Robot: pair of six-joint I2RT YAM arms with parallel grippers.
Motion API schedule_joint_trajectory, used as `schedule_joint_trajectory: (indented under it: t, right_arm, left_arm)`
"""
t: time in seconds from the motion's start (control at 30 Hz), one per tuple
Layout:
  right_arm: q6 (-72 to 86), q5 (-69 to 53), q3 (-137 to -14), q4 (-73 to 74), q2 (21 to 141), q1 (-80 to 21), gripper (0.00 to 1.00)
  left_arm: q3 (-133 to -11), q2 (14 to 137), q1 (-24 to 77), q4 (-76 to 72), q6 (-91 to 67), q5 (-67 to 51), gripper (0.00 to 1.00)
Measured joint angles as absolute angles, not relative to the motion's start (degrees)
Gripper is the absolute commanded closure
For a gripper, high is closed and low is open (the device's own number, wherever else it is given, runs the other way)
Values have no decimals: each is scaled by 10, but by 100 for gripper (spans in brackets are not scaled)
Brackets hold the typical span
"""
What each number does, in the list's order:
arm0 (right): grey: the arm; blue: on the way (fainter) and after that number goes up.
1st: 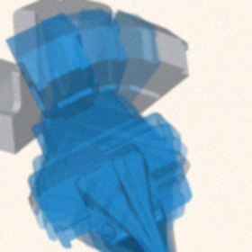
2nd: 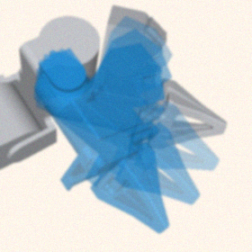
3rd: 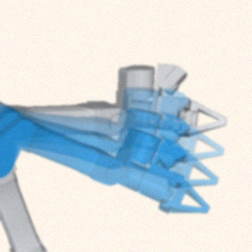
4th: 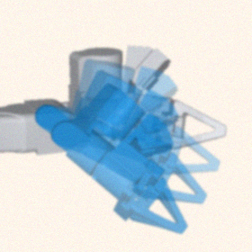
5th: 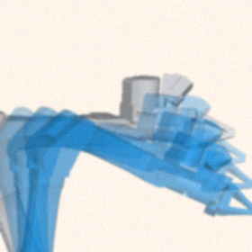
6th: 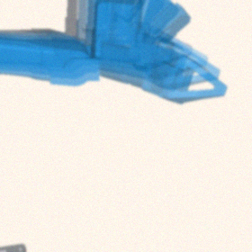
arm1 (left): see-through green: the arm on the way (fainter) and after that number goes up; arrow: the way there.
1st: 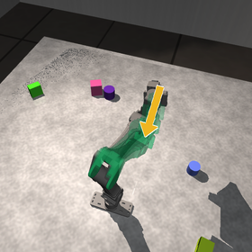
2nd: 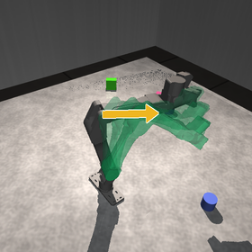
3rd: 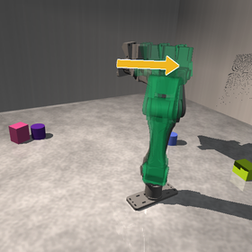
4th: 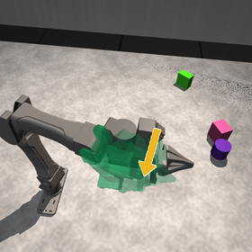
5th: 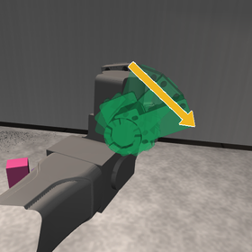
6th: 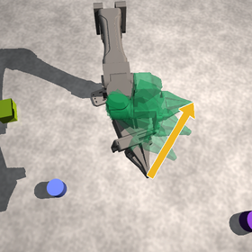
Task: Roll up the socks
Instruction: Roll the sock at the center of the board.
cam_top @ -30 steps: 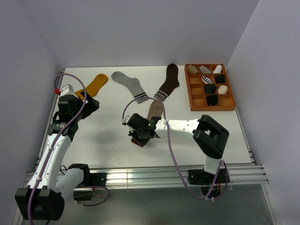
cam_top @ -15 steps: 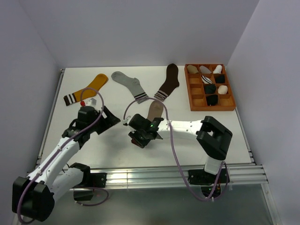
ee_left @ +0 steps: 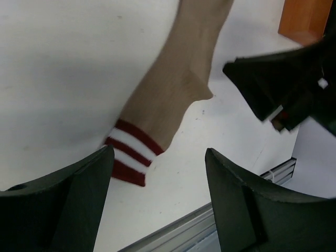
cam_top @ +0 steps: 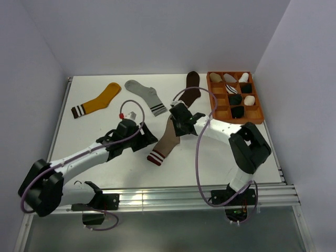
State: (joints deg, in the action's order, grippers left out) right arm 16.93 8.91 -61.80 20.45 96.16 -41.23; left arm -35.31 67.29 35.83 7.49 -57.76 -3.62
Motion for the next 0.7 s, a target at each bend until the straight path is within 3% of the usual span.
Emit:
schedule_joint_trajectory:
  t: [0.27, 0.7]
  right_arm:
    - [174, 82, -653, 188, 1056, -357, 74]
    - [182, 57, -667, 159, 1075, -331, 75]
  left_arm:
    - [-437, 841, 455, 34, -555, -24, 32]
    - [-412, 865, 475, 62, -521, -54, 31]
